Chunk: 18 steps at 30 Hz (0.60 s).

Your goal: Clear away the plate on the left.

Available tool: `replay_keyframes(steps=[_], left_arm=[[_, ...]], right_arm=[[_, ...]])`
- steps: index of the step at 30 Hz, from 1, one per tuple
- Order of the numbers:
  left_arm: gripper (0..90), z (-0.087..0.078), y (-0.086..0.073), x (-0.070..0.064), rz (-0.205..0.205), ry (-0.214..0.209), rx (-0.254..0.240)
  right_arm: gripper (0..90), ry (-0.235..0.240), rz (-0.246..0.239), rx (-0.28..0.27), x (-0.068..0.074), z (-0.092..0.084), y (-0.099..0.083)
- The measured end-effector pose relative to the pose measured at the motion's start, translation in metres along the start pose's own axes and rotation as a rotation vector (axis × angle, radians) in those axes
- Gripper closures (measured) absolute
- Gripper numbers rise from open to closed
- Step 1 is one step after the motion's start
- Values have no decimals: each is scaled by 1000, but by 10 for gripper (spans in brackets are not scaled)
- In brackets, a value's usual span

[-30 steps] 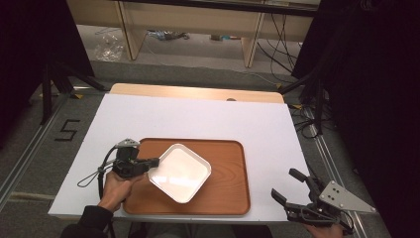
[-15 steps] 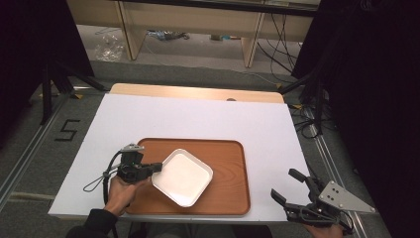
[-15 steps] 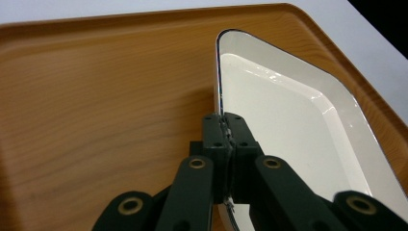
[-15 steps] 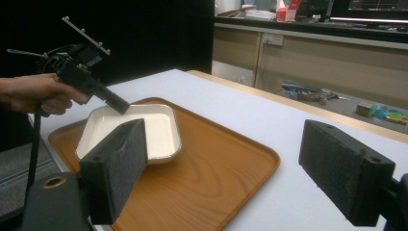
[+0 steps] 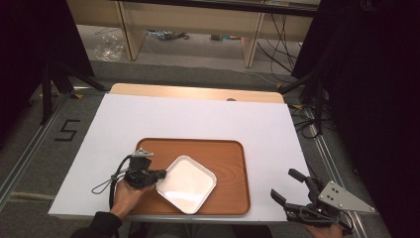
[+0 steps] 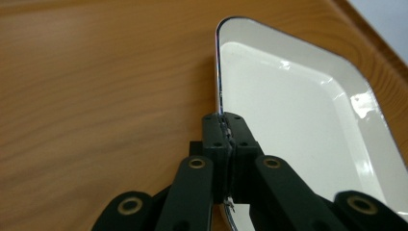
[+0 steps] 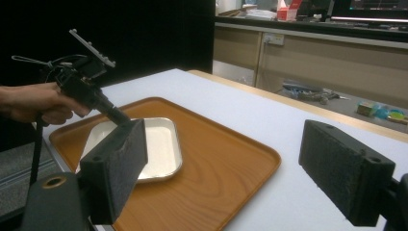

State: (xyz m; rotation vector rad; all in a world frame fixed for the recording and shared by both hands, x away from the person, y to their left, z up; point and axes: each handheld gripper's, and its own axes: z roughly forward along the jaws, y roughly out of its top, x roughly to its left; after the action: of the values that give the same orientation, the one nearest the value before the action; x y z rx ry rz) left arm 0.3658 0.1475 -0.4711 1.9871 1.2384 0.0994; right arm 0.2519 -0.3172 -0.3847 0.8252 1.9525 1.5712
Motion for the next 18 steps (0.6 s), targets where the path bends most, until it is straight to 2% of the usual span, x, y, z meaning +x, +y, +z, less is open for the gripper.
replay_keyframes(steps=[3,5,8,11,13,15,18], left_arm=[[876,1,-1,0,1,3,22],[870,1,-1,0,24,7,53],[865,1,-2,-1,17,18,62],[854,2,-3,-3,43,35,93],[847,2,-4,-4,55,26,103],[845,2,-4,-6,49,22,108],[830,2,-5,-11,64,25,111]], right_arm=[[179,-4,-2,1,0,0,0],[180,-9,1,-9,0,0,0],[180,-4,-1,2,0,0,0],[180,-7,1,-4,0,0,0],[180,6,1,-5,0,0,0],[181,10,1,-13,0,0,0],[181,-5,-1,1,0,0,0]])
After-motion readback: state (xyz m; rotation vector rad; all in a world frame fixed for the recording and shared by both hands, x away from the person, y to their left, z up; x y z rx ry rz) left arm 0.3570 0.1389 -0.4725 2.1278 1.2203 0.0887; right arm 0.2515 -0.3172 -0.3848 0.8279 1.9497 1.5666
